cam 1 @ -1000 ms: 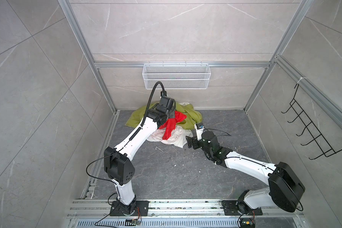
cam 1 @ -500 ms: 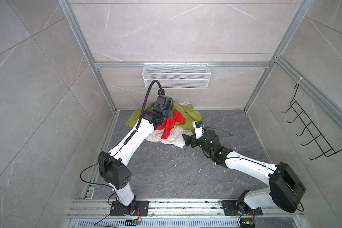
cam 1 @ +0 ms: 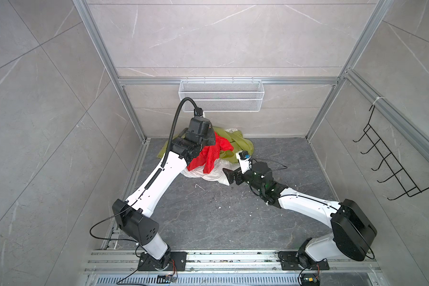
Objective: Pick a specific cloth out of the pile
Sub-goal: 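Grasp the hanging red cloth with the right gripper below the left gripper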
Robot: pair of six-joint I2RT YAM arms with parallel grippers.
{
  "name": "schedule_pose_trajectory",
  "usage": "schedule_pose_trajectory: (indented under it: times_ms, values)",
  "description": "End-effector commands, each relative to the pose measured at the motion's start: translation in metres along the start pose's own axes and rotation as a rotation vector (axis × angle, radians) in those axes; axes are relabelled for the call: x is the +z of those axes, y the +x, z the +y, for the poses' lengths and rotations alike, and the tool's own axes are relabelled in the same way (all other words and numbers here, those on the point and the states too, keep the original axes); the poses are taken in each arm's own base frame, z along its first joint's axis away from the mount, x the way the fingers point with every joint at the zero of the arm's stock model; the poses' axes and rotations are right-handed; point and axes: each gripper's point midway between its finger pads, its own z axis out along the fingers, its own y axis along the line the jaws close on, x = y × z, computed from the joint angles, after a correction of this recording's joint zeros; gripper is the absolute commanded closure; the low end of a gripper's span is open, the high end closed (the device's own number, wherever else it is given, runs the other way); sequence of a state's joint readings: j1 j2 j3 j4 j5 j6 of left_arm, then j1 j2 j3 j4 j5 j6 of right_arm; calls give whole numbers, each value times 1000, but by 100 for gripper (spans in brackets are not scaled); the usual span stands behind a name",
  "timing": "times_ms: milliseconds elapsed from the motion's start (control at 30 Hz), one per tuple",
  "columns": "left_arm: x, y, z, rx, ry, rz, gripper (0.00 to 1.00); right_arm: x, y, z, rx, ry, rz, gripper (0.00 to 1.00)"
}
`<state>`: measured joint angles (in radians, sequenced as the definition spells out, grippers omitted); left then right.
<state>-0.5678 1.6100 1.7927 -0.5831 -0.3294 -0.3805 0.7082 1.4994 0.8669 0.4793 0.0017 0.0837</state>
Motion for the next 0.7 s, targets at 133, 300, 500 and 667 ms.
schedule_pose_trajectory:
  times_ms: [133, 300, 500, 667]
  values:
    - [-48, -41, -10, -8, 101, -140, 100, 8, -35, 22, -102, -83, -138, 0]
    - [-56, -43, -11, -9, 125, -155, 100, 9, -46, 36, -127, -162, -180, 0]
    - [-60, -45, -11, -15, 132, -164, 100, 17, -54, 32, -134, -133, -148, 0]
    - [-62, -47, -12, -14, 137, -173, 100, 20, -55, 10, -113, 1, -51, 0]
